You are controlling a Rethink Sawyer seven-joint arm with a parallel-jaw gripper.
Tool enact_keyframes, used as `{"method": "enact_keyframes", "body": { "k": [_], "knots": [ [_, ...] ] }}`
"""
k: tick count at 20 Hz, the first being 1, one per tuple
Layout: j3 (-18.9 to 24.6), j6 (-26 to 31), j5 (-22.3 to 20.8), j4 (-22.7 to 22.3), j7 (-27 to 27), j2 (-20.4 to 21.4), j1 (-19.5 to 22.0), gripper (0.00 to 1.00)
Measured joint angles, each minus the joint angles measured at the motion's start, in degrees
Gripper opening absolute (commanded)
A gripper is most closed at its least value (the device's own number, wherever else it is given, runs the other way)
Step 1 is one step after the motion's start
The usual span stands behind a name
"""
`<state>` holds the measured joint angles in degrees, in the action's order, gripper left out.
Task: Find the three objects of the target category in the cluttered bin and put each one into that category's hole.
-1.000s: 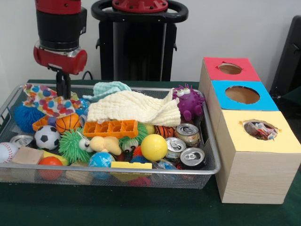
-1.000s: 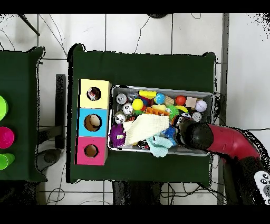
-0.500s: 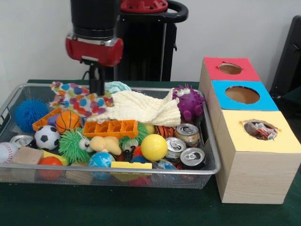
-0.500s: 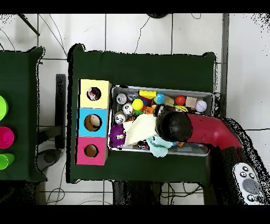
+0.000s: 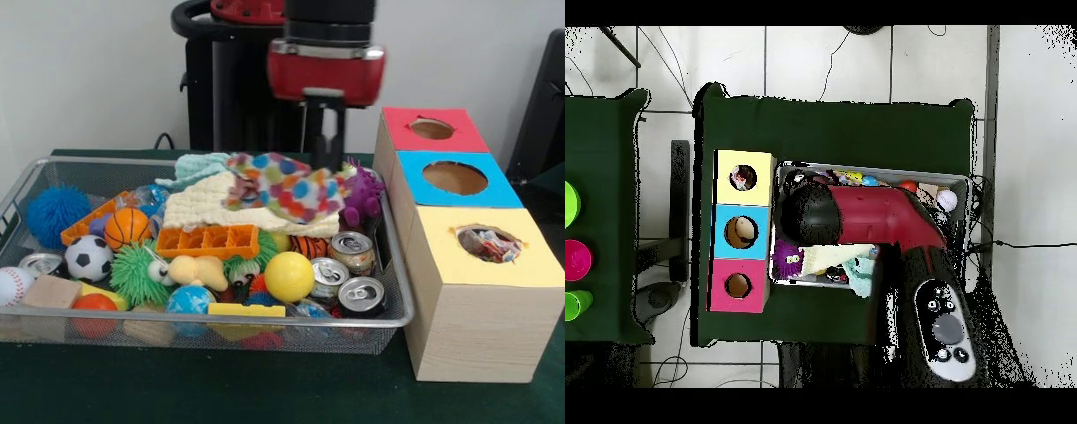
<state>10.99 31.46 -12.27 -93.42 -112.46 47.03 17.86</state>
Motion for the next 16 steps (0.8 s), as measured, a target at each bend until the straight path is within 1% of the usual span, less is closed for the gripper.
{"method": "enact_keyframes", "body": {
  "k": [2,3,6,7,8,10,12,16],
  "knots": [
    [-0.9,1.1,0.8,1.9,-0.3,-0.3,-2.8,0.0],
    [-1.8,2.2,1.7,3.6,-0.6,-0.7,-5.1,0.0],
    [-3.2,3.7,2.7,6.1,-1.1,-1.5,-8.3,0.0],
    [-4.4,4.3,3.7,7.7,-1.8,-2.2,-10.5,0.0],
    [-5.1,4.4,4.2,8.5,-2.3,-2.6,-11.6,0.0],
    [-5.9,4.5,4.8,9.4,-3.0,-3.1,-12.9,0.0],
    [-7.7,4.4,5.9,11.0,-4.8,-4.3,-15.5,0.0],
    [-10.6,4.4,7.7,12.5,-8.1,-6.1,-19.2,0.0]
  ]
}}
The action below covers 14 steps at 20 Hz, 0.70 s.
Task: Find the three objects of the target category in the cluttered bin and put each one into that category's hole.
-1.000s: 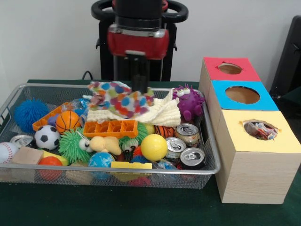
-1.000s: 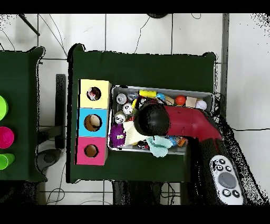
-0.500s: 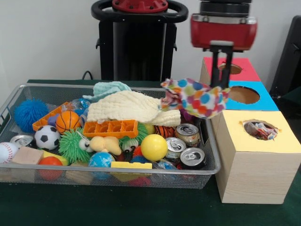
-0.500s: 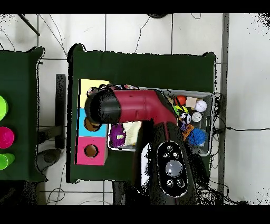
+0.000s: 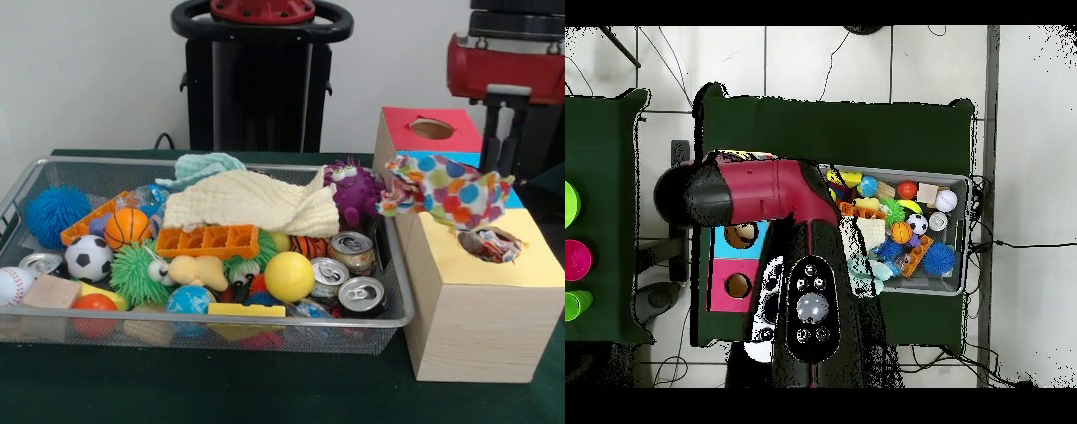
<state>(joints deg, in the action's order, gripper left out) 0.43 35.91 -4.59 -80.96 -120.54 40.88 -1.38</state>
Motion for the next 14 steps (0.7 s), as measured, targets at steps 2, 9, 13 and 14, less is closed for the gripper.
{"method": "enact_keyframes", "body": {
  "k": [2,9,13,14],
  "knots": [
    [-1.2,0.0,0.4,0.5,-1.5,-0.9,-1.5,0.0],
    [-4.5,-0.6,1.7,1.3,-5.3,-4.5,-5.0,0.0],
    [-5.8,-1.5,1.8,1.3,-6.0,-6.1,-5.7,0.0],
    [-6.4,-2.0,1.9,1.3,-6.2,-6.8,-5.8,0.0]
  ]
}}
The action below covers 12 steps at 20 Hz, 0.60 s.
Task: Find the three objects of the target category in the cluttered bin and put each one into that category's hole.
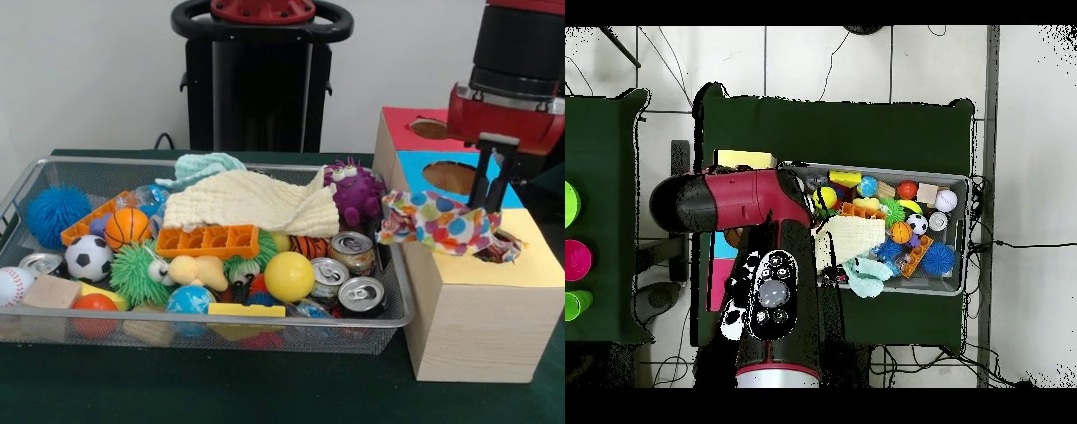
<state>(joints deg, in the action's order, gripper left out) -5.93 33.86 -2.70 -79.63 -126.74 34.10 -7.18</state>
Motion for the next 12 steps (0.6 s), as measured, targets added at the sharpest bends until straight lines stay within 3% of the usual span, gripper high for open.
{"method": "enact_keyframes", "body": {
  "k": [12],
  "knots": [
    [-3.4,-2.9,2.7,0.0,-0.2,-3.1,-2.3,0.0]
  ]
}}
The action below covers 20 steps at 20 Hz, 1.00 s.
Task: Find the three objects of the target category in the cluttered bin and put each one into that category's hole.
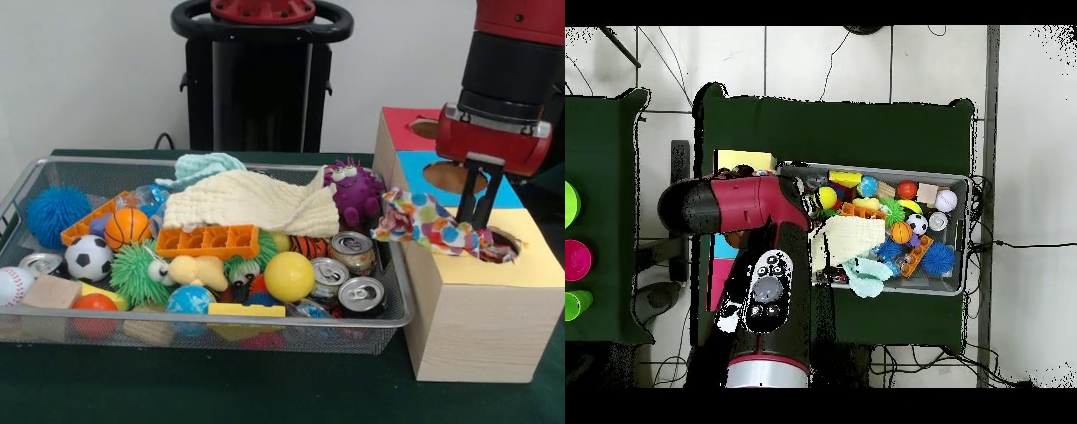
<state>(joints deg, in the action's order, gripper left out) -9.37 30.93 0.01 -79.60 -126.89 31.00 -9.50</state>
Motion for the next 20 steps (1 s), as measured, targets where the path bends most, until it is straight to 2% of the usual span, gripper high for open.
{"method": "enact_keyframes", "body": {
  "k": [20],
  "knots": [
    [-1.1,-0.7,8.9,0.5,0.0,-3.4,-2.9,0.0]
  ]
}}
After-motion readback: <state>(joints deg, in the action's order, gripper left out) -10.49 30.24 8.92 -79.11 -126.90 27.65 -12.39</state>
